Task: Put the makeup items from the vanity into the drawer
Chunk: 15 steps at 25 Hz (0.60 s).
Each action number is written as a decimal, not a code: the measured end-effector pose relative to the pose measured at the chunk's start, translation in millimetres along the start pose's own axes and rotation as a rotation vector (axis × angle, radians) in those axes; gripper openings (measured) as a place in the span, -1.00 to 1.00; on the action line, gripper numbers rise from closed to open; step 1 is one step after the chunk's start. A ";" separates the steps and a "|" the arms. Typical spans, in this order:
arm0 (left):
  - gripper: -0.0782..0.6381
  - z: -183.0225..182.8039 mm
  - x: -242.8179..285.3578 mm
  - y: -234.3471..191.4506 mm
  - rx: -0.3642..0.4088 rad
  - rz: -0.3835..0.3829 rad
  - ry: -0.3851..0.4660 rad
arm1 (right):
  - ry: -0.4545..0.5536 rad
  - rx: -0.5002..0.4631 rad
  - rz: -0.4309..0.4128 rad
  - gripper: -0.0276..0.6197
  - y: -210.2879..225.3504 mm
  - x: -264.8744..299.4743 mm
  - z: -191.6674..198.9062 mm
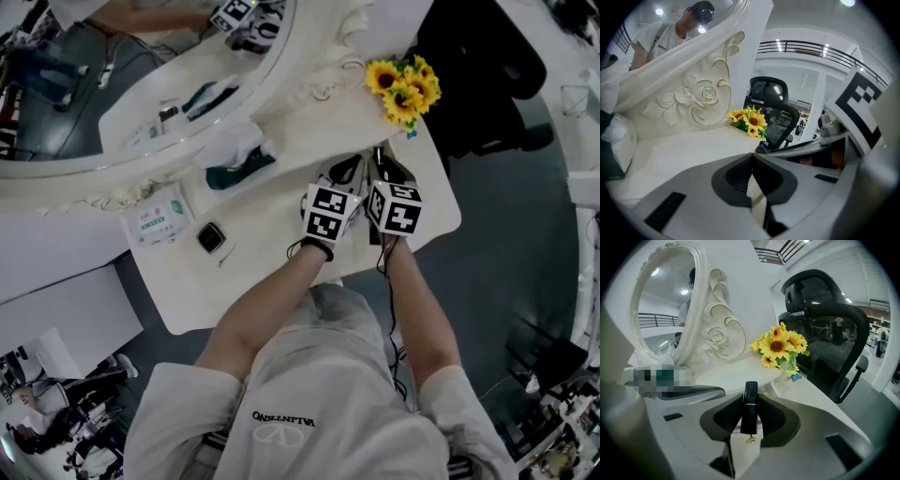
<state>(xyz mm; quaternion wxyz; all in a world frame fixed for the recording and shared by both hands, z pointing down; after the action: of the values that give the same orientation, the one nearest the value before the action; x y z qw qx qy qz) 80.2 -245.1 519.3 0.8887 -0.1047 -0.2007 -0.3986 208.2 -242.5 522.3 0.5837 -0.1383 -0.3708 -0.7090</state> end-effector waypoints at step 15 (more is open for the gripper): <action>-0.77 7.1 -10.4 -3.2 -0.016 -0.012 0.000 | 0.018 0.019 -0.010 -0.40 -1.6 -3.9 6.7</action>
<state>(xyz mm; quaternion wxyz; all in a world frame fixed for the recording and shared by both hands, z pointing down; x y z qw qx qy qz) 69.6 -237.8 521.2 0.8854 -0.1109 -0.1981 -0.4056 206.2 -234.9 523.9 0.5848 -0.1248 -0.3729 -0.7095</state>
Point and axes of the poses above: the fingertips, and each gripper's own axes: x forward along the fingers, y to its right, z out of its underside, the point moved 10 cm from there along -x, backward along the fingers, and after that the axes turned 11 degrees about x, right-handed, at the moved point
